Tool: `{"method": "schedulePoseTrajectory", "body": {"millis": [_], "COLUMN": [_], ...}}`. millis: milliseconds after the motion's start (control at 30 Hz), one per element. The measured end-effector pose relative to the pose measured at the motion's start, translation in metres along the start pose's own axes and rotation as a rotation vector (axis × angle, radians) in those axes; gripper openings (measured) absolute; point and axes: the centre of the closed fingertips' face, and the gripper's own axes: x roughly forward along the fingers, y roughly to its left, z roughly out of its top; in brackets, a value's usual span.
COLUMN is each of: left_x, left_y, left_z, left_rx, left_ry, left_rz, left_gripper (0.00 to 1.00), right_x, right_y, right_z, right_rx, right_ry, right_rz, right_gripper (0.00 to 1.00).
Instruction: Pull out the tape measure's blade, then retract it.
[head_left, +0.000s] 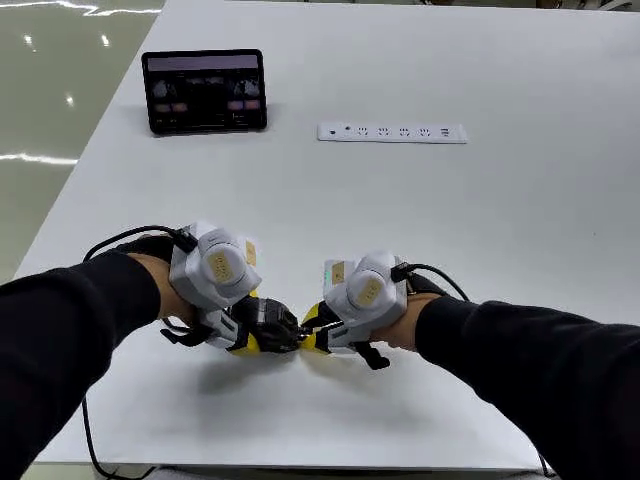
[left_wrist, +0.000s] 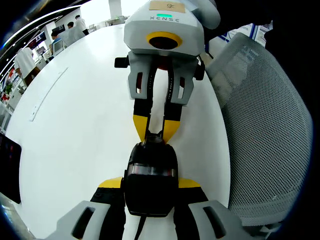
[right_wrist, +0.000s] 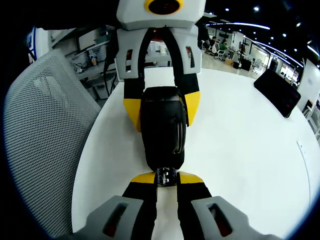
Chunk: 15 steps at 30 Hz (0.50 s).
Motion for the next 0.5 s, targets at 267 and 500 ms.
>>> {"method": "schedulePoseTrajectory", "body": {"millis": [267,500], "left_x": [-0.0006,-0.0006], "left_y": [-0.0007,0.0], "left_z": [0.0005,0.0004], "left_rx": [0.001,-0.023], "left_ry": [-0.004,-0.016], "left_rz": [-0.004,0.01], "left_gripper": [0.33,0.33], "right_x": [-0.0032,-0.0092], "right_y": [0.0011,-0.0012], "right_z": [-0.004,-0.0101], "right_rx": [-0.003,0.0], "right_ry": [0.014,0.026], "right_rz": [-0.002,-0.009], "right_gripper": [0.09,0.09]}}
